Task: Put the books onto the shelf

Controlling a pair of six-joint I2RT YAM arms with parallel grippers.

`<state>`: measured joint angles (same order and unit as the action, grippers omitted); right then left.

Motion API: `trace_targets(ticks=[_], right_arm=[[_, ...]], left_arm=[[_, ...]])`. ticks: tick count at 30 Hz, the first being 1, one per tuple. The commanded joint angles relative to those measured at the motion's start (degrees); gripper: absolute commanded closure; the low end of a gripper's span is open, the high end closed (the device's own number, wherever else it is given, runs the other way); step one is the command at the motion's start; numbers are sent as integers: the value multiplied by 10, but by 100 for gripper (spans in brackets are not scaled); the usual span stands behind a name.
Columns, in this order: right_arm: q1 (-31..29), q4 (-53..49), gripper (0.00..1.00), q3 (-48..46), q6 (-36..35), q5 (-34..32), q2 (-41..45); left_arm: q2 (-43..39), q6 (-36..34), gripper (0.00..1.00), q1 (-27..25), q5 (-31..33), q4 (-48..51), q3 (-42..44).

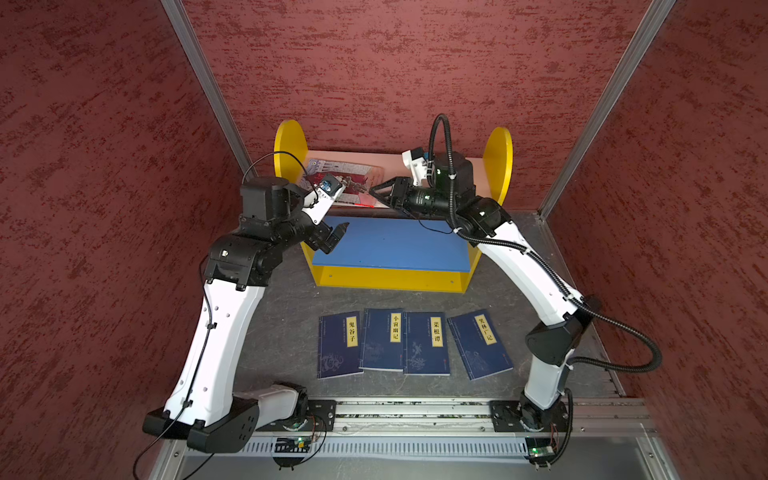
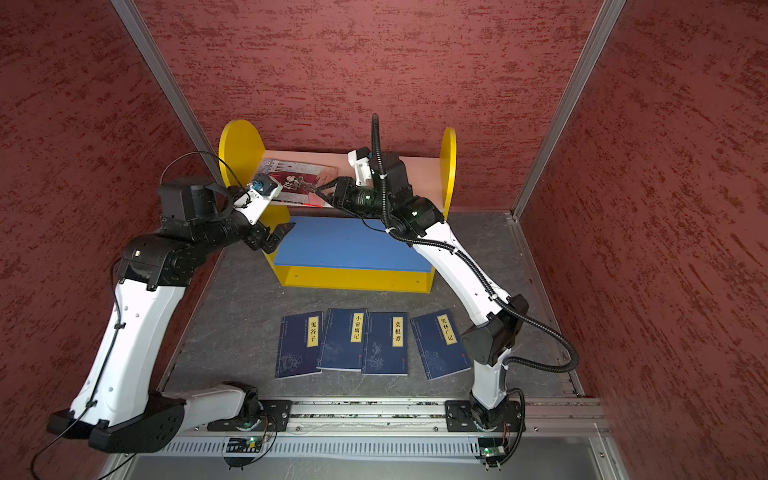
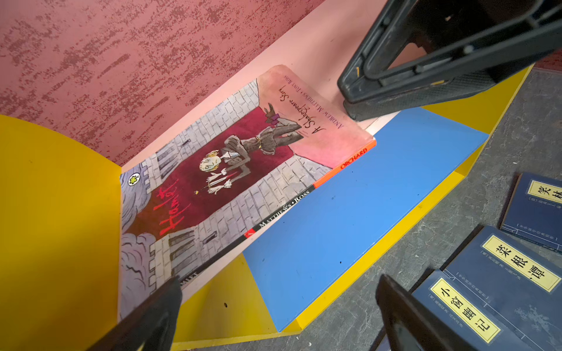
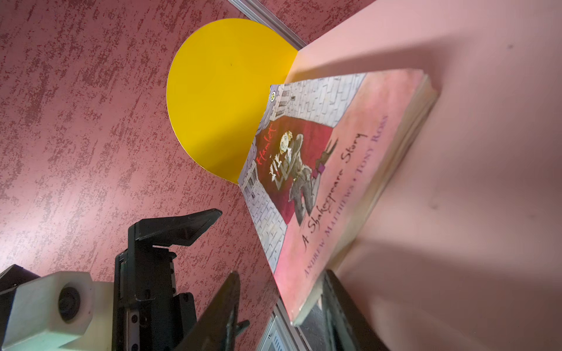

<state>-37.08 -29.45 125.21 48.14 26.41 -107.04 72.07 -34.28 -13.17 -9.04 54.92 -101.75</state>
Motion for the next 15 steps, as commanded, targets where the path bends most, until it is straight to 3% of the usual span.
trace_targets(ticks=[1, 15], right_arm=[[-4, -8, 55, 33, -6, -13, -10], [-9, -27, 55, 87, -10, -21, -41]], left_arm=[[-2, 22, 1, 3, -11, -32, 2], [-1, 31, 1, 11, -31, -49, 16]])
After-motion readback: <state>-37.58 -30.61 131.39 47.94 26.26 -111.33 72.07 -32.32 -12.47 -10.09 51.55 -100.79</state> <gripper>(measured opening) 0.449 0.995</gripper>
